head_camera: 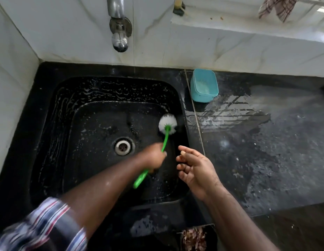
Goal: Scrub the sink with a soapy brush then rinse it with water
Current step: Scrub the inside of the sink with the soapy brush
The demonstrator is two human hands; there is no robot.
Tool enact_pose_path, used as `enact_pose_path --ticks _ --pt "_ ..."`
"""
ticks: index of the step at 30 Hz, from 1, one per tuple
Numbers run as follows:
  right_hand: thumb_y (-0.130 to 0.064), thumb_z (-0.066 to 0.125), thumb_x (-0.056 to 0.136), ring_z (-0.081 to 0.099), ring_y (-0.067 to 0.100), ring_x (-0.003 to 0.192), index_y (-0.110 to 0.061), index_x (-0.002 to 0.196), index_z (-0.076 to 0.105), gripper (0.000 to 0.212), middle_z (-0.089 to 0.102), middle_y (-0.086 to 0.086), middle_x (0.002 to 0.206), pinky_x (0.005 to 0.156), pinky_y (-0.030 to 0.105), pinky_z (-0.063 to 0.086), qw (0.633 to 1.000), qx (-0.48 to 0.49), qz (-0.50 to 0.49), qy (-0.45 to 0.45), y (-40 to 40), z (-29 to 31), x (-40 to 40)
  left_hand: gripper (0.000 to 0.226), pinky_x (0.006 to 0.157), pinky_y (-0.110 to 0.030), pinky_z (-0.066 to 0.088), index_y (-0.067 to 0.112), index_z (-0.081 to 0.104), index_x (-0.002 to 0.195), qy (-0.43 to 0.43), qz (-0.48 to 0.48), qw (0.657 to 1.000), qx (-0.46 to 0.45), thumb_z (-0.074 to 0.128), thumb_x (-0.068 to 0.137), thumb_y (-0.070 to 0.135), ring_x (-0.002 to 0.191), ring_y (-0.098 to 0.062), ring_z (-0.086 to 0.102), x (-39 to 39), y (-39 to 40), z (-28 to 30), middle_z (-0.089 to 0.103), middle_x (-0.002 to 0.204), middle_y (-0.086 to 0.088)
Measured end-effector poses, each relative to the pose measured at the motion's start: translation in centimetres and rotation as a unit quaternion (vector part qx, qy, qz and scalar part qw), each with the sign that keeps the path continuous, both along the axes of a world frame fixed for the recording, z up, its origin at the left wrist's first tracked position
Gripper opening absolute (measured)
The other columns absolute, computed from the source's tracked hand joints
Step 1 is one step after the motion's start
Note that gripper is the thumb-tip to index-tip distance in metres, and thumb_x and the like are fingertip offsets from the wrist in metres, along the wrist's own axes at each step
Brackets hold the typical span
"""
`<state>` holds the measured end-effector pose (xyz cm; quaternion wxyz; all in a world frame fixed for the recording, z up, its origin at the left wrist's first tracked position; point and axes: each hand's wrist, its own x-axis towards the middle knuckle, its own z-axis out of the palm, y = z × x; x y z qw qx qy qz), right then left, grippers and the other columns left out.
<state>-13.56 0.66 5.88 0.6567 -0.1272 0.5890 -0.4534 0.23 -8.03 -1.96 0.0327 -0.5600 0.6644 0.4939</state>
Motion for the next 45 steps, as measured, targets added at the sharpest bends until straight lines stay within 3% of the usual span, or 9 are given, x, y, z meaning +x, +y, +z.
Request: enact_pose_path --ticks 5,8,13,17,21,27,32,36,45 --pt "-0.006 0.056 0.093 0.055 0.015 0.06 -0.008 0.116 0.064 0.024 0.064 0.006 0.075 0.054 0.026 0.042 1.0 0.005 0.005 0.001 -0.4 0.1 0.7 0.03 0.054 -0.04 0.057 0.032 0.056 0.123 0.058 -0.068 0.987 0.131 0.051 0.094 0.029 0.06 -0.026 0.067 5.2 7.9 3.0 0.067 0.079 0.0" --pt "-0.007 0.056 0.094 0.055 0.015 0.059 -0.009 0.115 0.065 0.023 0.064 0.006 0.076 0.053 0.025 0.041 1.0 0.003 0.009 0.007 -0.7 0.2 1.0 0.027 0.038 -0.021 0.035 0.021 0.061 0.121 0.091 0.01 0.988 0.126 0.052 0.097 0.015 0.037 -0.009 0.044 4.6 6.5 3.7 0.05 0.051 0.007" --pt "-0.008 0.057 0.094 0.054 0.013 0.056 -0.011 0.114 0.065 0.022 0.063 0.005 0.075 0.052 0.025 0.041 1.0 0.007 0.01 0.02 0.2 -0.1 0.9 0.009 0.043 -0.025 0.039 0.012 0.057 0.103 0.107 0.152 0.982 -0.01 0.051 0.097 0.016 0.046 -0.019 0.045 -0.4 -4.4 3.5 0.048 0.064 -0.004" --pt "-0.007 0.057 0.094 0.054 0.014 0.055 -0.009 0.114 0.065 0.022 0.063 0.006 0.074 0.053 0.025 0.04 1.0 0.016 0.002 0.023 1.0 -0.3 0.5 0.016 0.052 -0.029 0.044 0.014 0.057 0.109 0.048 0.053 0.997 -0.037 0.052 0.096 0.021 0.065 -0.03 0.063 0.6 -1.8 3.2 0.066 0.084 -0.013" --pt "-0.004 0.056 0.094 0.053 0.013 0.051 -0.006 0.111 0.065 0.019 0.063 0.005 0.07 0.05 0.023 0.039 0.998 0.031 0.009 0.054 0.2 -0.4 1.7 0.032 0.039 -0.021 0.038 0.04 0.053 0.125 0.071 -0.002 0.997 0.039 0.051 0.097 0.024 0.042 -0.008 0.049 3.9 8.1 3.7 0.058 0.062 0.006" --pt "-0.01 0.058 0.094 0.05 0.011 0.052 -0.006 0.102 0.064 0.011 0.062 0.009 0.077 0.05 0.022 0.034 0.991 0.028 0.077 0.107 -0.6 -0.2 3.9 0.023 0.036 -0.012 0.025 0.032 0.054 0.12 0.235 0.234 0.93 0.161 0.044 0.104 0.019 0.031 -0.009 0.025 6.9 9.4 6.1 0.038 0.053 0.001" --pt "-0.025 0.064 0.093 0.057 0.013 0.06 -0.006 0.09 0.066 0.018 0.061 0.009 0.075 0.049 0.022 0.046 0.984 -0.048 0.088 0.147 -2.5 1.8 4.3 0.015 0.033 -0.013 0.031 0.016 0.05 0.116 0.377 0.261 0.866 0.2 0.043 0.105 0.021 0.03 -0.009 0.032 3.1 7.1 9.9 0.048 0.057 -0.004" --pt "-0.013 0.062 0.094 0.065 0.018 0.059 -0.003 0.094 0.062 0.01 0.071 0.015 0.08 0.051 0.027 0.052 0.982 -0.11 -0.005 0.151 -4.9 5.4 1.0 0.031 0.043 -0.029 0.053 0.01 0.061 0.099 0.39 0.205 0.882 0.169 0.045 0.104 0.036 0.042 -0.02 0.054 -0.3 4.1 12.7 0.06 0.064 -0.012" --pt "-0.008 0.048 0.087 0.063 0.018 0.052 -0.02 0.106 0.068 0.03 0.072 0.007 0.083 0.045 0.026 0.048 0.844 -0.044 0.12 0.521 -11.2 9.6 -10.0 0.007 0.054 -0.033 0.061 0.013 0.063 0.087 0.255 0.295 0.92 -0.033 0.062 0.092 0.017 0.062 -0.022 0.07 -10.1 -11.0 11.3 0.068 0.081 -0.013"
